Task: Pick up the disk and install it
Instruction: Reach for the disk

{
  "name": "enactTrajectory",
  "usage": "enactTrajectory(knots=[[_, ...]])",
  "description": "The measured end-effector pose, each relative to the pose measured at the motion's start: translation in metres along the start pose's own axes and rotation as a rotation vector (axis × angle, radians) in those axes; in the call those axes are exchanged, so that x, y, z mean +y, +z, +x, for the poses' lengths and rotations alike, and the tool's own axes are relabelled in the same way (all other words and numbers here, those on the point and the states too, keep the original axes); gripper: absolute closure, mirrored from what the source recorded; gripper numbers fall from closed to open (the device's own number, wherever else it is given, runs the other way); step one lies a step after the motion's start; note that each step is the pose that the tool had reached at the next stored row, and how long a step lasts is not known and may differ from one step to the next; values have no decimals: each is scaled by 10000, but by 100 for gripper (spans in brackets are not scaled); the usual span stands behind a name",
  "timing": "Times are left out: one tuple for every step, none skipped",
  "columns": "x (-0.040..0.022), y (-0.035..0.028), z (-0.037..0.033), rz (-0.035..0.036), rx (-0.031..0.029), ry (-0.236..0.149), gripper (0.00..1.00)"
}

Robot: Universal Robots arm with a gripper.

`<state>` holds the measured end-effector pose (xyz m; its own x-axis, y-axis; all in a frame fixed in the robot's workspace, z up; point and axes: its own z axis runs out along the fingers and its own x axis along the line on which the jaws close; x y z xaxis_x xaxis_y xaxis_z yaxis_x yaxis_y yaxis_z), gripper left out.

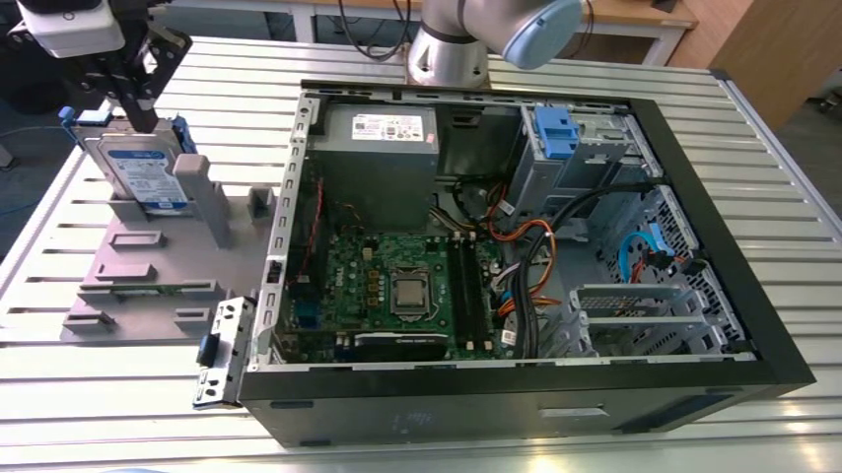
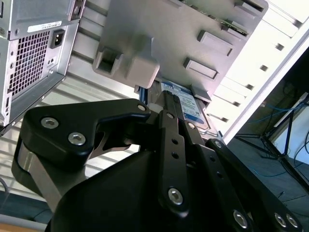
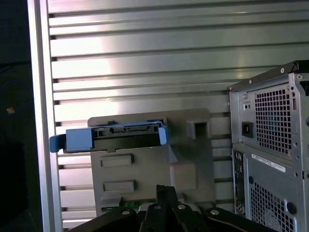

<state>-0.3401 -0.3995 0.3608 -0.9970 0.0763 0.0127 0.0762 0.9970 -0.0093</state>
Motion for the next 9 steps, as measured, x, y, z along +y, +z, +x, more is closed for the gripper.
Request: enactTrajectory(knots=[[-1,0,5,1,1,0,89],[-1,1,10,0,1,0,89],[-2,1,15,0,0,0,89],[-2,2,19,0,0,0,89],[-2,2,23,0,0,0,89],[-2,3,26,0,0,0,89],[-3,3,30,0,0,0,89],[-3,4,33,0,0,0,89],[-3,4,35,1,1,-1,89]])
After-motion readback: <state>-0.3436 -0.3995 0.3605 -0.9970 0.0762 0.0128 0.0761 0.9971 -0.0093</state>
